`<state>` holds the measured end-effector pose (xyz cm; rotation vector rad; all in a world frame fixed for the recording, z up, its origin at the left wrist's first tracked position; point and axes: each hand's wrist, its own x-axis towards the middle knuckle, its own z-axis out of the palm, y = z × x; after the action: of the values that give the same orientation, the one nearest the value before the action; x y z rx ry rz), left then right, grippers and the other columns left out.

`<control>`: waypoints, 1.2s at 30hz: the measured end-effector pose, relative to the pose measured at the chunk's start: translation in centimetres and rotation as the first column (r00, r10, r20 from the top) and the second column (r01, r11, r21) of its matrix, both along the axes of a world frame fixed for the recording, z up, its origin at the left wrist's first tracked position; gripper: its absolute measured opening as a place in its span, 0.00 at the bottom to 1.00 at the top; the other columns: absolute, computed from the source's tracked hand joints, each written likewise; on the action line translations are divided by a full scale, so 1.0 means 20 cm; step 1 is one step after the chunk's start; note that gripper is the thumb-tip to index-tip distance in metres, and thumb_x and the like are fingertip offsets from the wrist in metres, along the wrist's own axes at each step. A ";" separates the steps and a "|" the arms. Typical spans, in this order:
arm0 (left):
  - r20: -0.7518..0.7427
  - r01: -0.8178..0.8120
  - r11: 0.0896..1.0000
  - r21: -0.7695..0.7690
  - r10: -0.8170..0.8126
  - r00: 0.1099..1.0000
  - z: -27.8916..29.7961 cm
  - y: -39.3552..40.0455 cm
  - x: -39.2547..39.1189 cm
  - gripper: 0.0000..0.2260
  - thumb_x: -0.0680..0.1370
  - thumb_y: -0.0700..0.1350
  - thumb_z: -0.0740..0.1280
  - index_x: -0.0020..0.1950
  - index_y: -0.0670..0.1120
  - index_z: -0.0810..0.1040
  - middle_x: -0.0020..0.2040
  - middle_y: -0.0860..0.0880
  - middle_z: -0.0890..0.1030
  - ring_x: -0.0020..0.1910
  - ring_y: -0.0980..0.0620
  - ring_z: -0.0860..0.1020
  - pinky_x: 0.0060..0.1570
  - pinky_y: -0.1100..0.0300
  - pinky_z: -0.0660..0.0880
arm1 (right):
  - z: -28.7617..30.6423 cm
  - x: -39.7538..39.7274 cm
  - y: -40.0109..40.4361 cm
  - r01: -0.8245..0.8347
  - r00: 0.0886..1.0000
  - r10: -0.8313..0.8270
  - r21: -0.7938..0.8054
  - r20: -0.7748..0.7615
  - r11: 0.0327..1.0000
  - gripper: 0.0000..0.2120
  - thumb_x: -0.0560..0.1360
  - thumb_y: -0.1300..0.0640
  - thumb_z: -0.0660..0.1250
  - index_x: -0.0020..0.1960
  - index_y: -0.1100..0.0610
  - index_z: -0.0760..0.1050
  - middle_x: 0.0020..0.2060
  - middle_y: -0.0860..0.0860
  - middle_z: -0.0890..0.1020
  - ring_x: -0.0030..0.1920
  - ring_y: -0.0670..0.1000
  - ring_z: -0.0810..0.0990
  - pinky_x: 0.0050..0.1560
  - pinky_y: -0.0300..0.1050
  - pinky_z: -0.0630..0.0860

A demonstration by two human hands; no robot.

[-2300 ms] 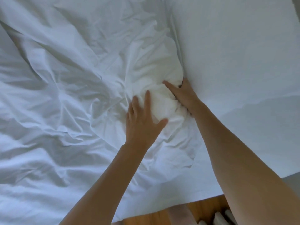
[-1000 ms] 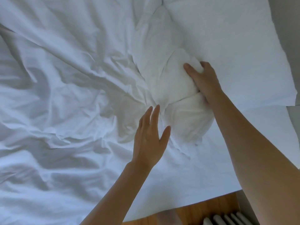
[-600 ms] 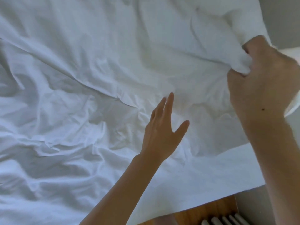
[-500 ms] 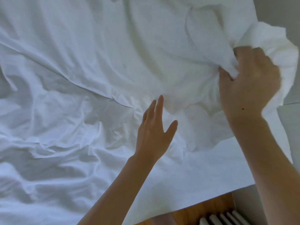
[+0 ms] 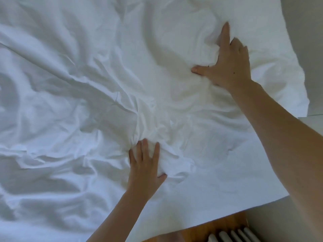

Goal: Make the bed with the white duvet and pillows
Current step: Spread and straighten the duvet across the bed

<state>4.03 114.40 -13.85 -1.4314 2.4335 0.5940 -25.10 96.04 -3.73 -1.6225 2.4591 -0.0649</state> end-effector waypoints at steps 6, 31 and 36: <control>-0.030 0.048 0.992 -0.117 -0.052 0.998 -0.04 -0.10 0.00 0.26 0.56 0.49 0.82 0.51 0.44 0.80 0.40 0.44 0.76 0.36 0.43 0.76 0.33 0.51 0.75 | -0.11 0.05 0.09 -0.164 0.974 0.158 -0.024 -0.161 0.986 0.32 0.76 0.39 0.64 0.73 0.55 0.62 0.44 0.60 0.81 0.44 0.62 0.80 0.41 0.50 0.68; -0.238 0.375 0.921 0.107 -0.343 0.909 0.23 0.70 -0.01 0.28 0.54 0.41 0.80 0.53 0.49 0.81 0.50 0.44 0.81 0.47 0.44 0.81 0.46 0.54 0.79 | 0.03 -0.46 1.32 0.362 0.916 -0.308 0.204 -0.256 0.909 0.41 0.73 0.48 0.71 0.77 0.54 0.52 0.60 0.72 0.70 0.59 0.70 0.71 0.59 0.62 0.68; -0.350 0.214 0.975 0.065 -0.179 0.920 0.24 0.63 0.18 0.19 0.73 0.49 0.70 0.63 0.47 0.77 0.63 0.44 0.77 0.61 0.45 0.76 0.59 0.53 0.75 | -0.19 -0.01 1.20 0.342 0.928 -0.354 -0.112 -0.115 0.933 0.34 0.79 0.50 0.61 0.79 0.58 0.50 0.75 0.66 0.54 0.75 0.65 0.55 0.75 0.58 0.52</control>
<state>7.54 127.05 -9.07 -1.0988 2.7193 0.9739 -25.36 119.97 -7.58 -1.2349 2.8613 -0.1228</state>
